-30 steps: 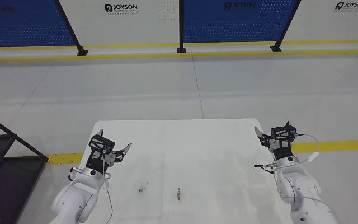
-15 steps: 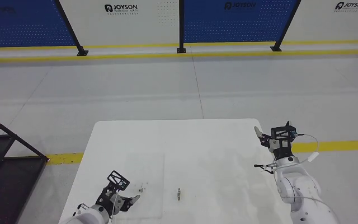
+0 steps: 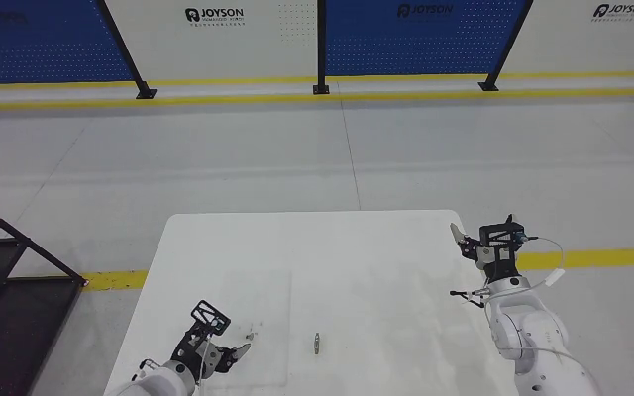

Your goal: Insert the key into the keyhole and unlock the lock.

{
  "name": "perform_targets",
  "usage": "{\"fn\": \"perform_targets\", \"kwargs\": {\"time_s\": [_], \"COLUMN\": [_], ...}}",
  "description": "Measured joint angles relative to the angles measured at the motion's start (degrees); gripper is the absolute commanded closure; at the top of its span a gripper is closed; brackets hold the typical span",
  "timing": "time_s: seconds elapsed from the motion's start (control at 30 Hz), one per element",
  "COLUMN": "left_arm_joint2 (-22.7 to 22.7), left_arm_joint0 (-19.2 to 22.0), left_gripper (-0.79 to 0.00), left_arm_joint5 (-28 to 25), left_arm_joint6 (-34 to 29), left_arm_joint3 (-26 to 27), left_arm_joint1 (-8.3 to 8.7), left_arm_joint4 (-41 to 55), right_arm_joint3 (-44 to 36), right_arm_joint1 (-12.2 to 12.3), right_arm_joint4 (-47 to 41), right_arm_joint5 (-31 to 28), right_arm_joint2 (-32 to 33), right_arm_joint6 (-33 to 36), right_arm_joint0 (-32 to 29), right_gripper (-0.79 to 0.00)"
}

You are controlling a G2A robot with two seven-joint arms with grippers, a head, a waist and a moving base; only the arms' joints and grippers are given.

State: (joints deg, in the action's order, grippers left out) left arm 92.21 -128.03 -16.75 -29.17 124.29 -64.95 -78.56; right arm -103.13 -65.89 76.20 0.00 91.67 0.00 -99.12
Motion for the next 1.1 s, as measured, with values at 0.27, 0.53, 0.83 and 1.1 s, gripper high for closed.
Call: {"fn": "perform_targets", "kwargs": {"time_s": [0.27, 0.53, 0.83, 1.1], "left_arm_joint2": [-6.60, -12.15, -16.13, -18.30], "left_arm_joint0": [3.32, 9.91, 13.71, 16.30], "left_gripper": [-0.548, -0.382, -0.348, -0.317], "left_arm_joint5": [5.66, 12.62, 16.50, 17.61], "left_arm_joint6": [-9.90, -18.14, -18.87, -19.56], "left_arm_joint3": [-2.52, -5.75, -8.64, -11.10], "left_arm_joint1": [-0.53, -1.17, -1.63, -1.93], "left_arm_joint4": [1.71, 0.36, -3.33, -4.27], "right_arm_joint3": [0.00, 0.00, 0.00, 0.00], "right_arm_joint1": [0.00, 0.00, 0.00, 0.00], "right_arm_joint4": [0.00, 0.00, 0.00, 0.00], "right_arm_joint5": [0.00, 0.00, 0.00, 0.00], "right_arm_joint2": [0.00, 0.00, 0.00, 0.00], "right_arm_joint6": [0.00, 0.00, 0.00, 0.00], "right_arm_joint0": [0.00, 0.00, 0.00, 0.00], "right_gripper": [-0.785, -0.785, -0.785, -0.785]}}
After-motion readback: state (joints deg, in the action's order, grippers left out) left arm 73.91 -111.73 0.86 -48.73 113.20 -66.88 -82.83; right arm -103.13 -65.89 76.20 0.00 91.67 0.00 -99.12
